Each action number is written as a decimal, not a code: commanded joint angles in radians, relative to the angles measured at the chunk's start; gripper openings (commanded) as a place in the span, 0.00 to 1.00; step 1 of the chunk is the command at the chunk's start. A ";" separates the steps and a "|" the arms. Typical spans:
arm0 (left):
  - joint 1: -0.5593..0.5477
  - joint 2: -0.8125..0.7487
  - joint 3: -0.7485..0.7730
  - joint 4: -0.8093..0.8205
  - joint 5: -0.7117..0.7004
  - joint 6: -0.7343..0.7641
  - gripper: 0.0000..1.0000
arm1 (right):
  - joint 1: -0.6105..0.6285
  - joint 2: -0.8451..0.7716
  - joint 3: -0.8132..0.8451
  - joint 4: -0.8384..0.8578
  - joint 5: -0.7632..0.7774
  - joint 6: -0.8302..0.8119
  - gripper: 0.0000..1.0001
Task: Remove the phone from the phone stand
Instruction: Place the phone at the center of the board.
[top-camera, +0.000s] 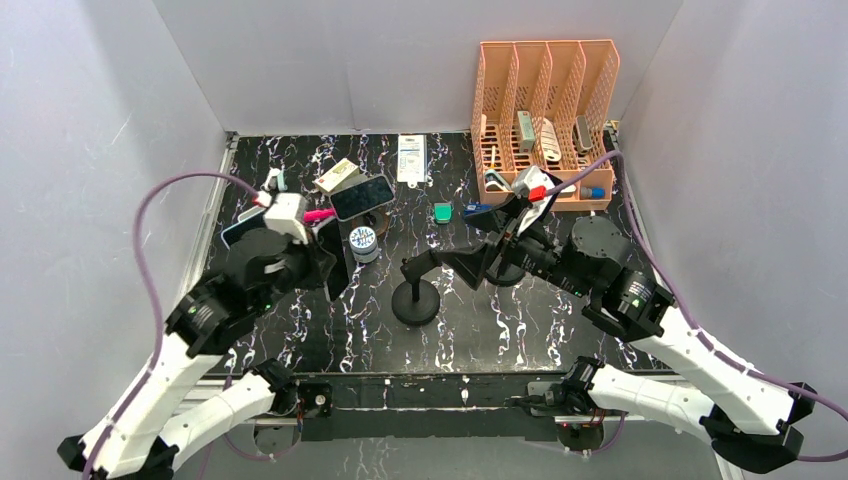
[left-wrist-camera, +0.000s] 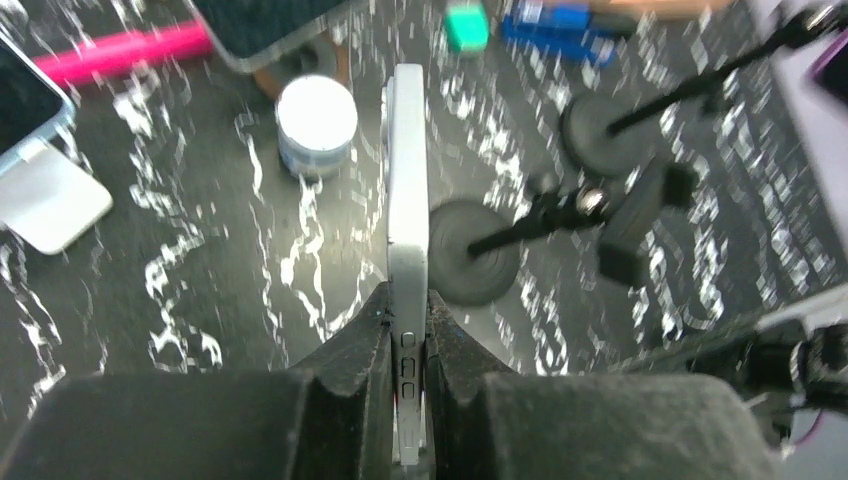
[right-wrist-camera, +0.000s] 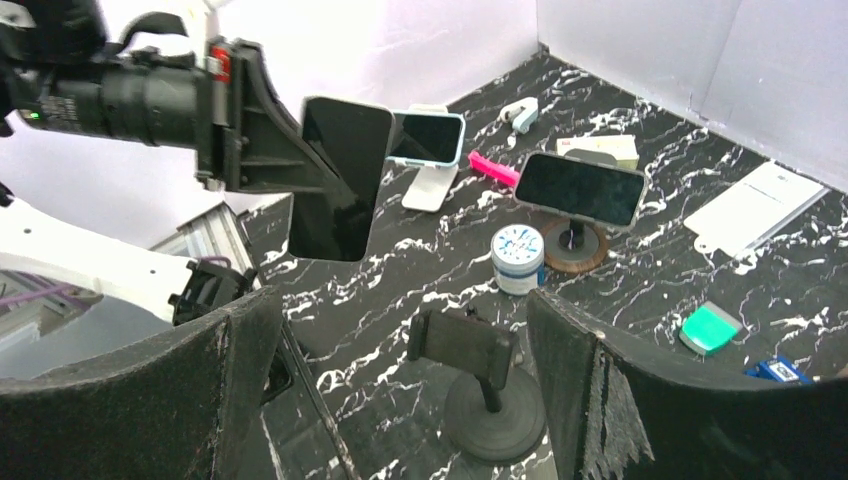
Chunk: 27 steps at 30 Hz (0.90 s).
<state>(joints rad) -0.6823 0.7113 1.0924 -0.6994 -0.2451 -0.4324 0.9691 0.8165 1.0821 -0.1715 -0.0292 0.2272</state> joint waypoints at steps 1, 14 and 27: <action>0.005 0.100 -0.072 -0.068 0.132 -0.035 0.00 | 0.004 -0.028 -0.025 0.007 -0.013 -0.018 0.99; 0.006 0.308 -0.309 0.141 0.454 -0.132 0.00 | 0.005 -0.030 -0.032 -0.026 -0.093 0.000 0.99; 0.147 0.430 -0.413 0.241 0.566 -0.157 0.00 | 0.004 -0.046 -0.075 -0.020 -0.126 0.036 0.99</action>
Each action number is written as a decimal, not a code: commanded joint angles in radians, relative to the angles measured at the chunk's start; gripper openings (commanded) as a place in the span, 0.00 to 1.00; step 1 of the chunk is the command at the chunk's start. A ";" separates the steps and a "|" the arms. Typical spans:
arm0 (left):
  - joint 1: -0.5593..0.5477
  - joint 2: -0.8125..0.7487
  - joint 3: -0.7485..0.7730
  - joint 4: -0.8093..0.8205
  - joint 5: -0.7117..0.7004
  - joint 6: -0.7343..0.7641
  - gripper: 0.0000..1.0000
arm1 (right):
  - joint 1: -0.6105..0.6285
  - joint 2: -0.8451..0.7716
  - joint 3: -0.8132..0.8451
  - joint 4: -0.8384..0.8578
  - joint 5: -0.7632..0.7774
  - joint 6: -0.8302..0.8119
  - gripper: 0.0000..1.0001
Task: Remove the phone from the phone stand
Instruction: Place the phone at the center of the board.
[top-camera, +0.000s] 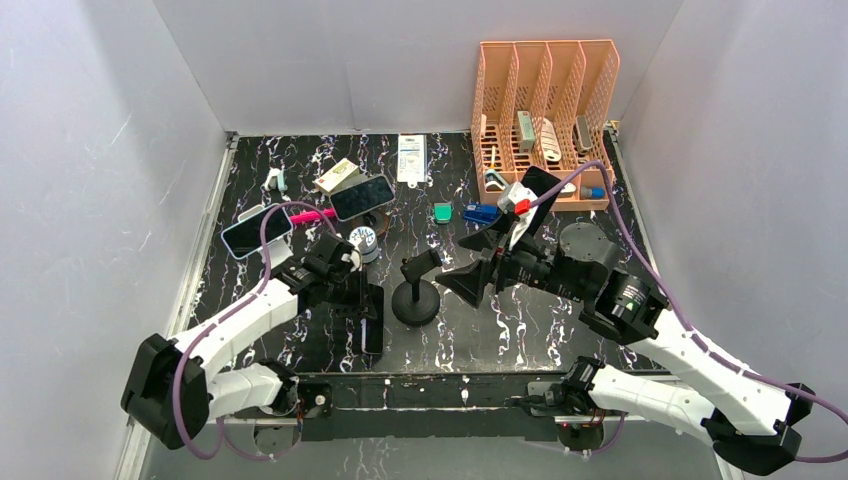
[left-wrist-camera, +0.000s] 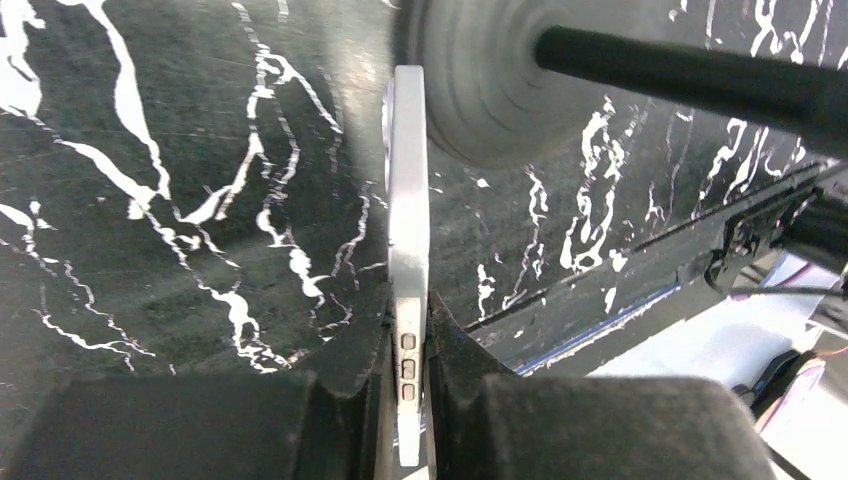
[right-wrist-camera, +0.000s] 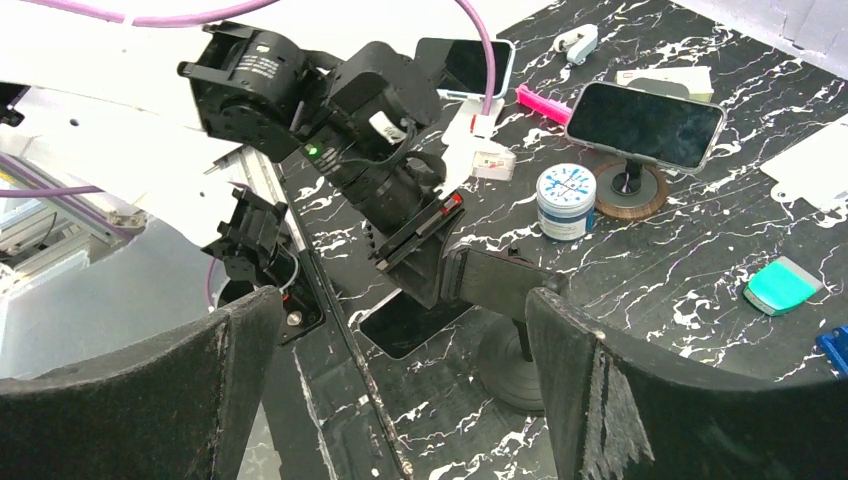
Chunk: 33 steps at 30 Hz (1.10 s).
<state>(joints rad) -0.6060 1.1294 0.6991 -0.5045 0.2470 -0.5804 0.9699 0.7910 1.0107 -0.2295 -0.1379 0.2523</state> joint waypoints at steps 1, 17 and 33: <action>0.081 0.017 -0.021 0.051 0.077 -0.008 0.00 | 0.004 -0.022 -0.003 0.036 -0.016 0.011 0.99; 0.115 0.101 -0.059 0.122 0.078 0.009 0.17 | 0.003 -0.024 -0.018 0.047 -0.003 0.014 0.99; 0.115 0.072 -0.046 0.063 -0.056 -0.001 0.31 | 0.003 -0.039 -0.022 0.030 0.013 0.011 0.99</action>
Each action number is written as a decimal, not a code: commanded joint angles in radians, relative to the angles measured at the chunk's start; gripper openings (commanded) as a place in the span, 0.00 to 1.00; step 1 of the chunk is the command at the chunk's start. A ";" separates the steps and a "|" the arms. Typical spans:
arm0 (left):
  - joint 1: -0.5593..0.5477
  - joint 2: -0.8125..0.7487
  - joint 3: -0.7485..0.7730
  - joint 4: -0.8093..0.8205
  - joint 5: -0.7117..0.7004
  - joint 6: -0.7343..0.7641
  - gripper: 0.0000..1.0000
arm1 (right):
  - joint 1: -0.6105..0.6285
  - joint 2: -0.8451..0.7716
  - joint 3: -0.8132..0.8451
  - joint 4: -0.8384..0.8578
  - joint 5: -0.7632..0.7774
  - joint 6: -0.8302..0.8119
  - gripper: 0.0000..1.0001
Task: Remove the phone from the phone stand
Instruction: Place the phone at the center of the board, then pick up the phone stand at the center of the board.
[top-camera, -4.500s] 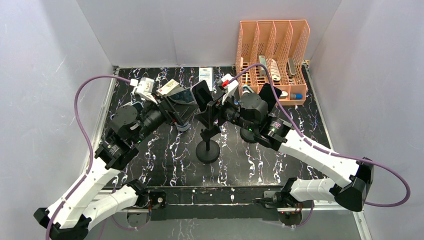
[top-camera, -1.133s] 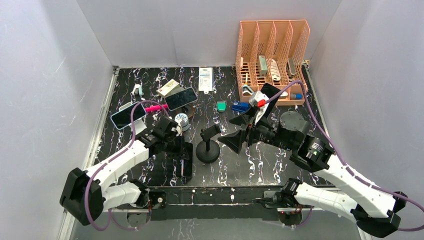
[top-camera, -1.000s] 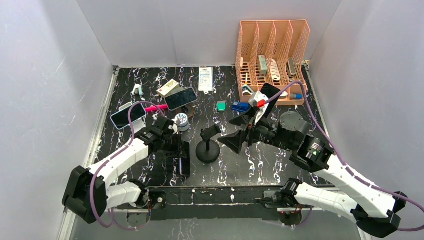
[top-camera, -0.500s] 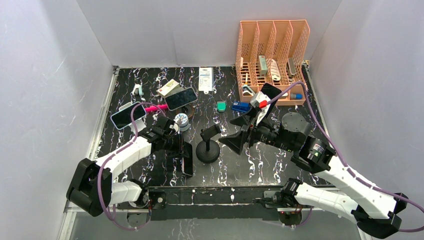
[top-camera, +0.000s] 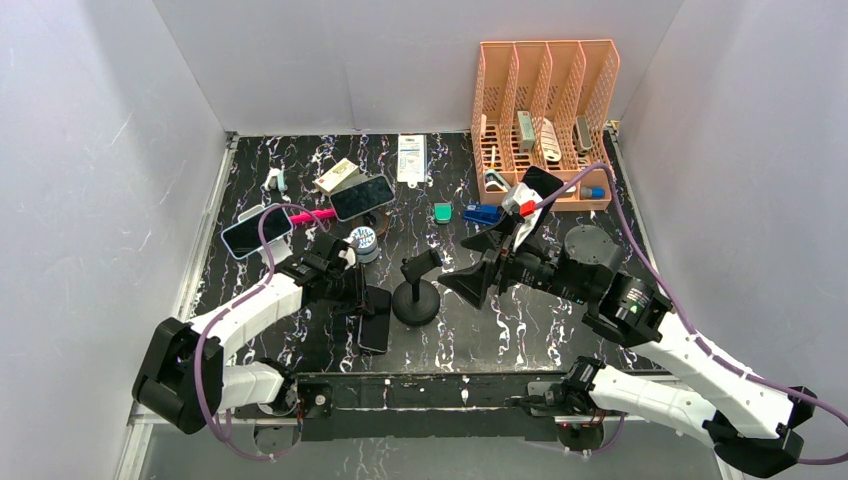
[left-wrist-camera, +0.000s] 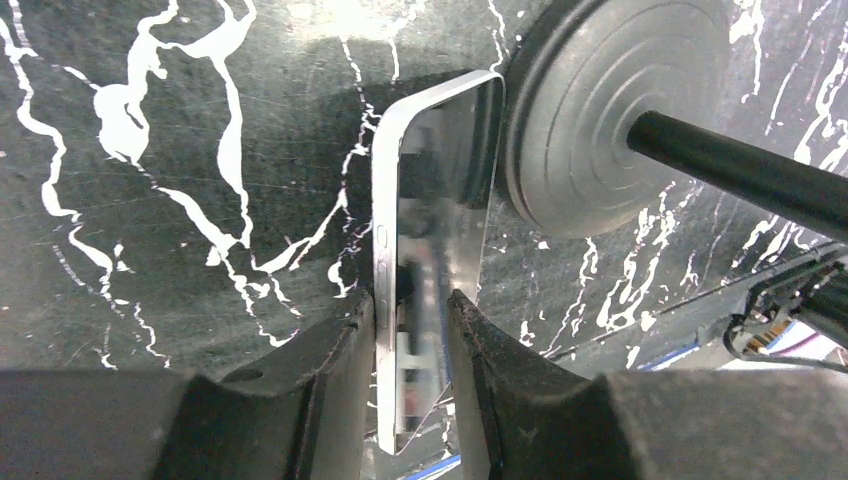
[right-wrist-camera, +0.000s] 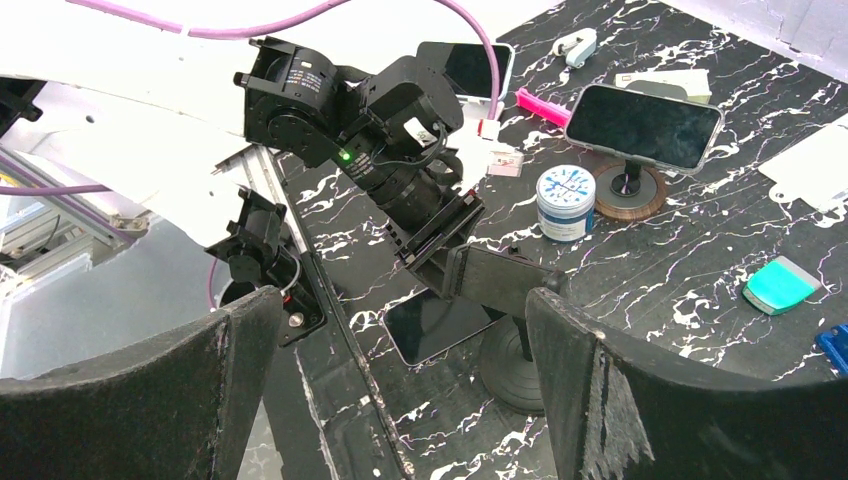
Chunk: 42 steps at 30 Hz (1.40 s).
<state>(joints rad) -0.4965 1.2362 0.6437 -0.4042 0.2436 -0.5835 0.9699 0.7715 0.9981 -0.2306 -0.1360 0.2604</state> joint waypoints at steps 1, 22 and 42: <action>0.006 -0.039 0.010 -0.043 -0.072 0.001 0.31 | 0.003 -0.021 -0.011 0.029 0.012 0.003 0.99; 0.006 -0.336 0.198 -0.081 -0.297 0.092 0.60 | 0.003 0.074 0.040 -0.123 0.241 -0.023 0.98; 0.003 -0.714 -0.010 0.133 -0.488 0.267 0.78 | 0.012 0.404 0.236 -0.286 0.277 -0.092 0.75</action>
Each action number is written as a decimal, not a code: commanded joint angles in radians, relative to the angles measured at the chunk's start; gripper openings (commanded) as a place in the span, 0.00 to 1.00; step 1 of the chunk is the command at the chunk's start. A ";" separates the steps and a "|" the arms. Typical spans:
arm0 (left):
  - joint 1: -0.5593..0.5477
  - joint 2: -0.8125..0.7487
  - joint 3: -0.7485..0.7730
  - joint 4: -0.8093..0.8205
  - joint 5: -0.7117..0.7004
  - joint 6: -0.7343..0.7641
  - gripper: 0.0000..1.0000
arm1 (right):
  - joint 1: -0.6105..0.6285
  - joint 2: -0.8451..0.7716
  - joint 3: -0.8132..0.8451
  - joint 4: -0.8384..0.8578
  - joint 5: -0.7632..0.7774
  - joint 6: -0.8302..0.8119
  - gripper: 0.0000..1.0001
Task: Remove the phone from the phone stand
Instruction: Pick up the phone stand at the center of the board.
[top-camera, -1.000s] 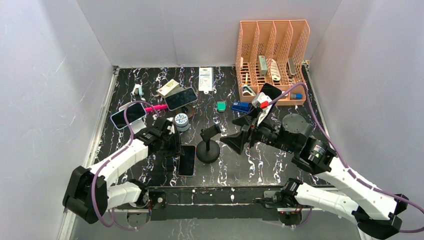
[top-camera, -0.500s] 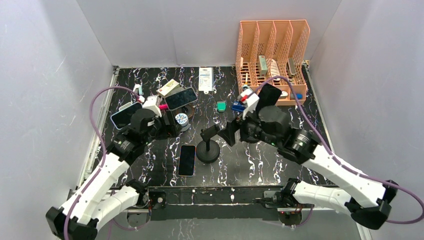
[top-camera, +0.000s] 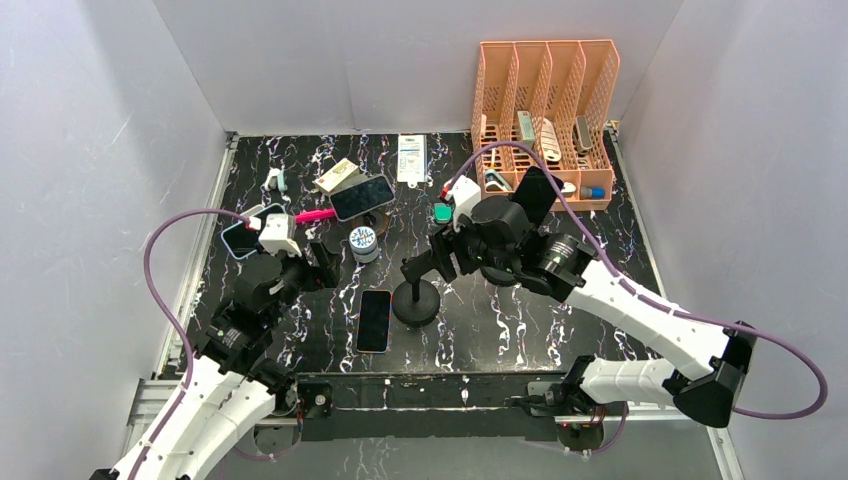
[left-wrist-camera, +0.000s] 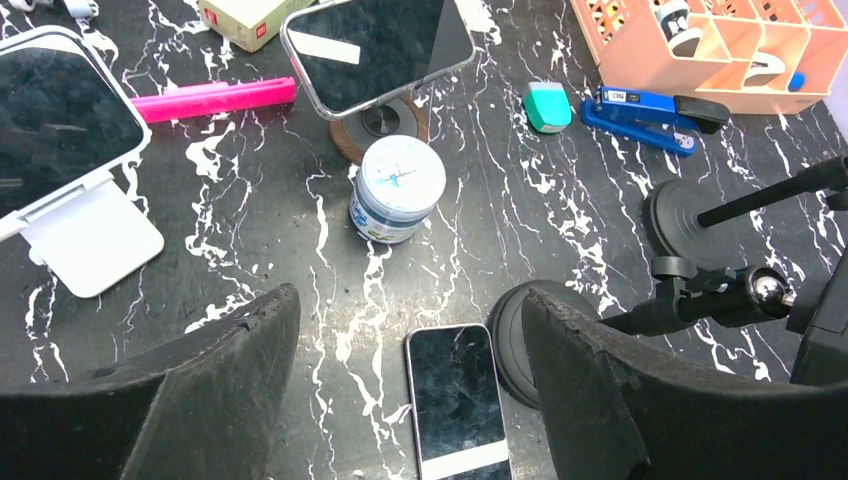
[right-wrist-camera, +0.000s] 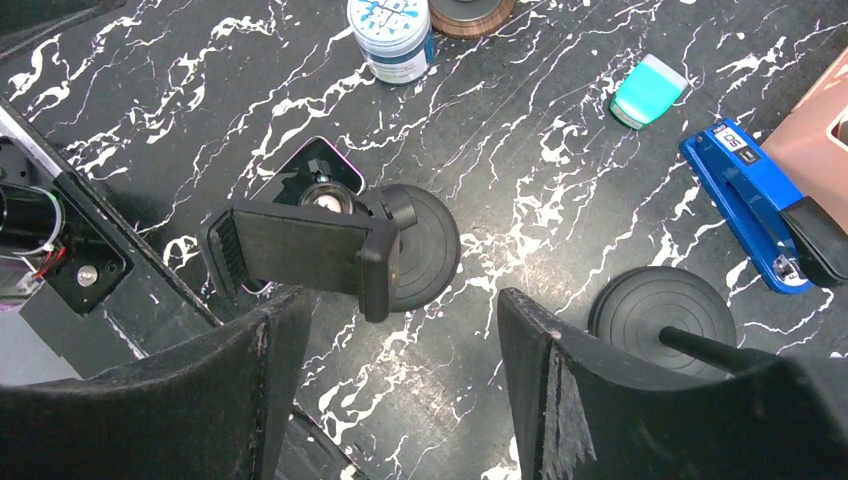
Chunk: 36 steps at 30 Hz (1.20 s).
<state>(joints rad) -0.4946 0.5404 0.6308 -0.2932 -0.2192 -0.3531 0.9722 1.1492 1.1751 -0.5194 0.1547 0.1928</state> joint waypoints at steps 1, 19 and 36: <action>0.001 -0.014 0.004 0.021 -0.025 0.037 0.78 | 0.010 0.036 0.062 0.002 -0.018 -0.025 0.74; -0.009 -0.005 0.006 0.013 -0.019 0.048 0.76 | 0.011 0.112 0.069 0.027 -0.049 -0.028 0.44; -0.010 -0.005 0.005 0.011 -0.025 0.050 0.75 | 0.011 0.120 0.197 0.094 0.107 -0.064 0.01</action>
<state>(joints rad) -0.4999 0.5396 0.6273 -0.2882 -0.2226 -0.3138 0.9821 1.2690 1.2640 -0.5621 0.1787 0.1455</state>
